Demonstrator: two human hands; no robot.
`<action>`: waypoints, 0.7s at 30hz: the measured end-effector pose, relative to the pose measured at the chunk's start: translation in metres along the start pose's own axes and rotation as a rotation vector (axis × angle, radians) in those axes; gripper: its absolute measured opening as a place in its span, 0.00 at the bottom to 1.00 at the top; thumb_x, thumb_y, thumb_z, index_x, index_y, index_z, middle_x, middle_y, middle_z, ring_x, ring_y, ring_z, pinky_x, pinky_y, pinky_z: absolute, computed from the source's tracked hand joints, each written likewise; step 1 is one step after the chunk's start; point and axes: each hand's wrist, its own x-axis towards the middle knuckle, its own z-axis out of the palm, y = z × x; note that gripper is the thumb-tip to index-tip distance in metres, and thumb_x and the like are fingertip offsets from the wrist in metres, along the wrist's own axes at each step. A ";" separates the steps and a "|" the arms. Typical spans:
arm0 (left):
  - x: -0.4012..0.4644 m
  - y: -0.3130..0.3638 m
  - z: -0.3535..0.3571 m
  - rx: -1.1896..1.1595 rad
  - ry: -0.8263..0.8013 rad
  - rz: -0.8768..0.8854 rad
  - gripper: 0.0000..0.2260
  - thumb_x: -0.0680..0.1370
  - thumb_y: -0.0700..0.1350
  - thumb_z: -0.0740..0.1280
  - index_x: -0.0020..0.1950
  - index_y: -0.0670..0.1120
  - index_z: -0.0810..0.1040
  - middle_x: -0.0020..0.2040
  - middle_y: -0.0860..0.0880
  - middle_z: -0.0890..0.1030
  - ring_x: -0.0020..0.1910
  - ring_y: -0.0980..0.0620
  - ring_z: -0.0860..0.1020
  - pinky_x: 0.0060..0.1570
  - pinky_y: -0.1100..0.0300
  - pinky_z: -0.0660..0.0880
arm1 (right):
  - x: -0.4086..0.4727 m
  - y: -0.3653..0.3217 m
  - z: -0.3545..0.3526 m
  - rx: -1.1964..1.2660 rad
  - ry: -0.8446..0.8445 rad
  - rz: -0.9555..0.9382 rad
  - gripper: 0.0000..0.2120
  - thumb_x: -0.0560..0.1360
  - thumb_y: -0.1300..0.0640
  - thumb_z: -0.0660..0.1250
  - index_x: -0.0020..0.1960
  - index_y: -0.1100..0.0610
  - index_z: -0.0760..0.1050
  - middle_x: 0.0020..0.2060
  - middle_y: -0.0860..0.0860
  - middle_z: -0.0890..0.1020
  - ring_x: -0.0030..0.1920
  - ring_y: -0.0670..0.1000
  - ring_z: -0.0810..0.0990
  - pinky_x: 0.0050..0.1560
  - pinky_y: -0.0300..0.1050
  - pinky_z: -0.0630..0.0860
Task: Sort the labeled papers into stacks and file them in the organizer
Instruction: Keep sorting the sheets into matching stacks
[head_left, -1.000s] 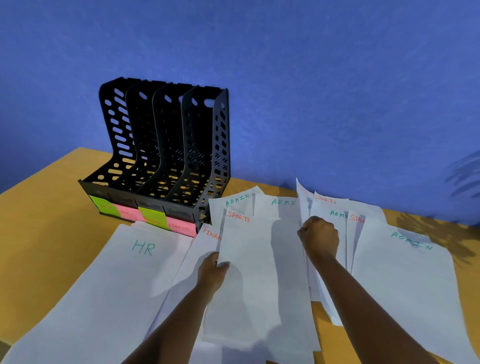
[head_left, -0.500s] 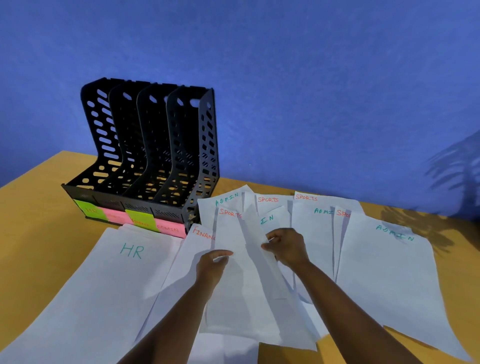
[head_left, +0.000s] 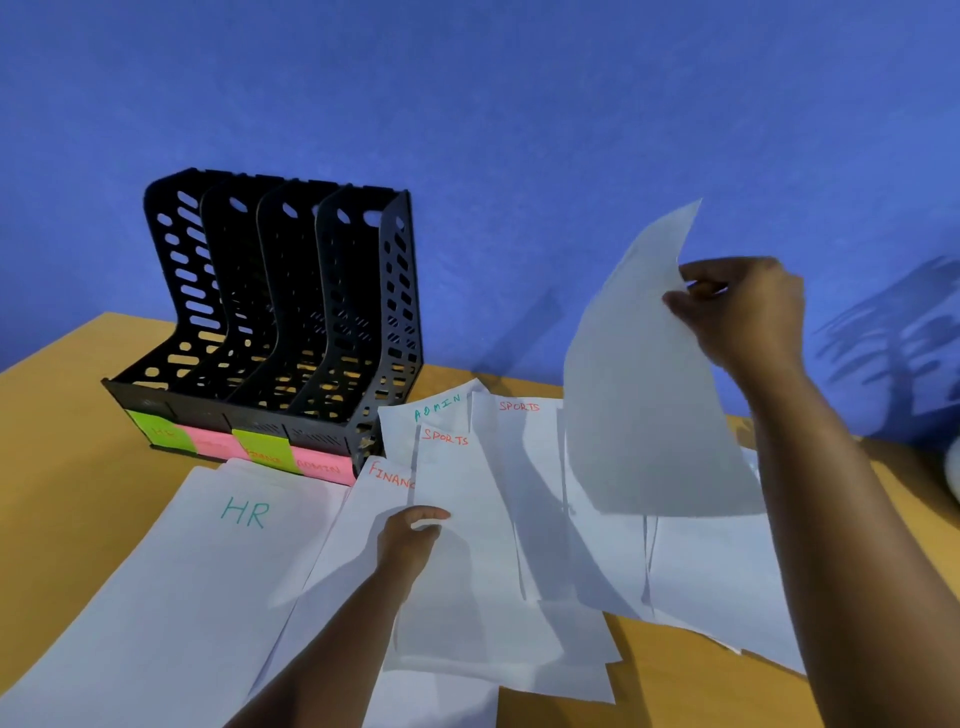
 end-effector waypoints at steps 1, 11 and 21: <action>0.001 0.000 0.000 0.010 0.006 -0.002 0.13 0.74 0.32 0.64 0.40 0.48 0.81 0.53 0.43 0.83 0.44 0.50 0.78 0.37 0.75 0.71 | 0.001 -0.003 -0.003 -0.081 0.027 -0.051 0.07 0.68 0.62 0.67 0.45 0.62 0.81 0.31 0.58 0.79 0.34 0.57 0.77 0.37 0.45 0.70; 0.005 0.001 0.004 0.017 0.010 -0.014 0.11 0.76 0.32 0.63 0.43 0.44 0.82 0.57 0.42 0.82 0.54 0.44 0.78 0.51 0.62 0.72 | -0.044 0.028 0.068 -0.697 -0.363 -0.198 0.12 0.73 0.71 0.59 0.54 0.65 0.76 0.54 0.60 0.78 0.54 0.61 0.79 0.50 0.50 0.76; 0.003 0.006 0.009 -0.008 0.011 -0.030 0.10 0.76 0.33 0.63 0.48 0.42 0.83 0.58 0.42 0.81 0.57 0.44 0.77 0.56 0.60 0.73 | -0.113 0.107 0.135 -0.745 -0.721 -0.040 0.15 0.75 0.69 0.59 0.60 0.62 0.74 0.58 0.57 0.77 0.59 0.57 0.79 0.58 0.46 0.75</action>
